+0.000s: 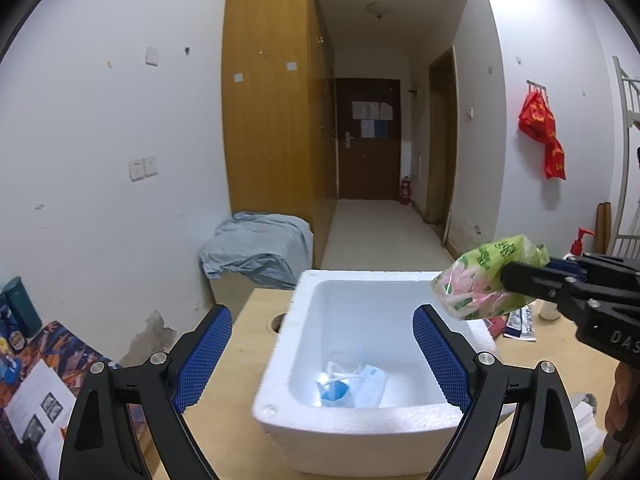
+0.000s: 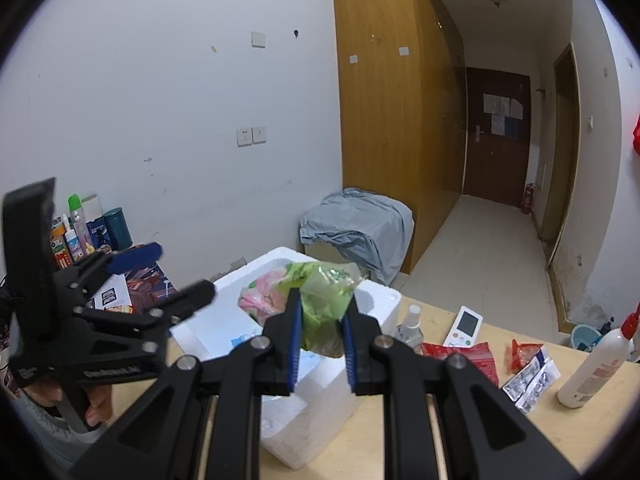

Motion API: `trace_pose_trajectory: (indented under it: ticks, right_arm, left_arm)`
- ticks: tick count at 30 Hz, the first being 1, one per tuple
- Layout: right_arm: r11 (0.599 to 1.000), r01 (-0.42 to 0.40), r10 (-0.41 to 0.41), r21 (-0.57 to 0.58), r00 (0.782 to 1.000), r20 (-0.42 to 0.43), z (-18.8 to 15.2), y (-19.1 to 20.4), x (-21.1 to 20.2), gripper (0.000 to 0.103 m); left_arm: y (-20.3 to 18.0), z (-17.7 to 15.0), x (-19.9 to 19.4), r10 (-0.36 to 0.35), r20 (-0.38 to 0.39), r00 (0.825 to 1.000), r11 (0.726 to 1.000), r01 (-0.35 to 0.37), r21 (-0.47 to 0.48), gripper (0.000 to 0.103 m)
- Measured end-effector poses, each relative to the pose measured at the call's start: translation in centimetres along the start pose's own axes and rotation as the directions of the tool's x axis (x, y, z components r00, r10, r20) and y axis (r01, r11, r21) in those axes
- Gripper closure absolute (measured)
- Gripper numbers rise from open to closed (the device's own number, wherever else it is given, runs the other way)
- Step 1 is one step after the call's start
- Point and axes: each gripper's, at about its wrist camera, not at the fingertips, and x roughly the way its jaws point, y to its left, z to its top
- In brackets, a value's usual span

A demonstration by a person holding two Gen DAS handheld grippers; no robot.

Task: Organize soft objects
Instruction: 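Lower the green bag into the foam box and open the right gripper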

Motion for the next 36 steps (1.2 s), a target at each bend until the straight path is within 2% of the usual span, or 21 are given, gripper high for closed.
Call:
trace_pose_trajectory:
  ticks: [3,7,18,20,21,26,28,31,36]
  right_arm:
    - [1.000,-0.016,0.016,0.003,1.000,-0.015,-0.1,0.4,0.6,0.081]
    - [0.999,-0.035,0.035,-0.018,0.999,-0.029,-0.1,1.5,1.1,0.081]
    - [0.997,-0.073,0.072,-0.037,0.996,-0.051,0.6,3.5,2.6,0.080]
    - [0.997,-0.063,0.060,-0.042,0.997,-0.053,0.6,3.6,2.9,0.069]
    - [0.997,-0.055,0.052,-0.045,0.997,-0.055,0.6,3.7,3.1,0.056]
    - [0.998,-0.047,0.045,-0.038,0.998,-0.054,0.5,3.8,3.4,0.031]
    - [0.999,-0.038,0.036,-0.039,0.998,-0.048,0.4,3.9,3.3,0.016]
    - [0.999,-0.019,0.018,-0.033,1.000,-0.023,0.4,3.7,2.7,0.012]
    - [1.000,-0.026,0.025,-0.013,0.999,-0.034,0.6,3.2,2.5,0.008]
  left_arm:
    - [0.9,-0.1,-0.7,0.025,0.003,1.000,1.000,-0.025,-0.011,0.010]
    - [2.2,-0.2,-2.1,0.061,0.029,0.998,0.997,-0.060,-0.037,0.003]
    - [3.6,-0.3,-3.4,0.104,0.036,0.994,0.994,-0.102,-0.050,0.002]
    - [4.1,-0.4,-3.6,0.109,0.038,0.993,0.993,-0.107,-0.059,0.002]
    - [4.2,-0.4,-3.7,0.109,0.037,0.993,0.992,-0.106,-0.064,0.002]
    - [4.7,-0.5,-3.7,0.111,0.031,0.993,0.991,-0.109,-0.072,0.002]
    - [4.7,-0.5,-3.7,0.107,0.030,0.994,0.992,-0.105,-0.072,0.002]
    - [4.6,-0.5,-3.7,0.106,0.031,0.994,0.992,-0.103,-0.070,0.002]
    - [4.5,-0.6,-4.1,0.103,0.032,0.994,0.993,-0.101,-0.066,0.002]
